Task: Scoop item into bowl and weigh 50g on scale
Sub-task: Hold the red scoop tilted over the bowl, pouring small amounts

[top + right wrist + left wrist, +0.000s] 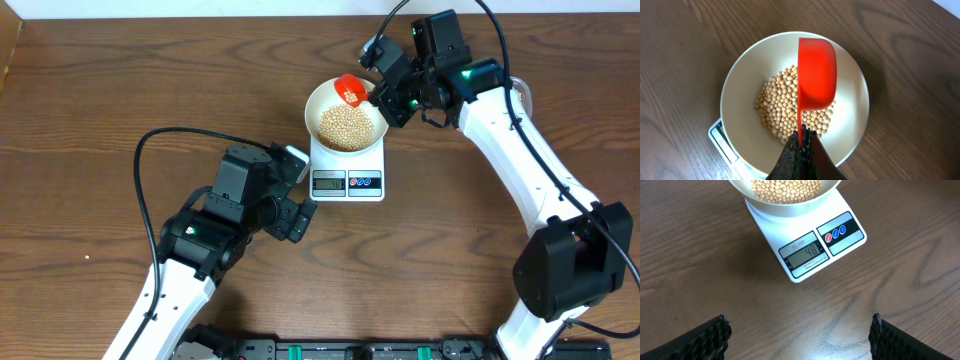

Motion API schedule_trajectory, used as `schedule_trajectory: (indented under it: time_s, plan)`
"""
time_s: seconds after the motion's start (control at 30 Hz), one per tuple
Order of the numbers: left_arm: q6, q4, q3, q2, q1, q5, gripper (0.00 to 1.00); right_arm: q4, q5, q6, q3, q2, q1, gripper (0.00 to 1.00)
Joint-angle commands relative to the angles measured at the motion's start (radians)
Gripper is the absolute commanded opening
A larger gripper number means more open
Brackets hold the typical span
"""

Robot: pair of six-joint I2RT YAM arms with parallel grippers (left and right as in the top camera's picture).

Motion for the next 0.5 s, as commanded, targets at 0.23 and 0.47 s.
schedule_trajectory:
  time_s: [0.23,0.47]
  plan:
    - [-0.005,-0.001,-0.004,-0.001,-0.003,0.012,0.91,-0.003,-0.005,-0.013,0.016,-0.023,0.004,0.01]
    - [-0.006,-0.001,-0.004,-0.001,-0.003,0.012,0.91,-0.004,-0.006,-0.023,0.016,-0.023,0.013,0.01]
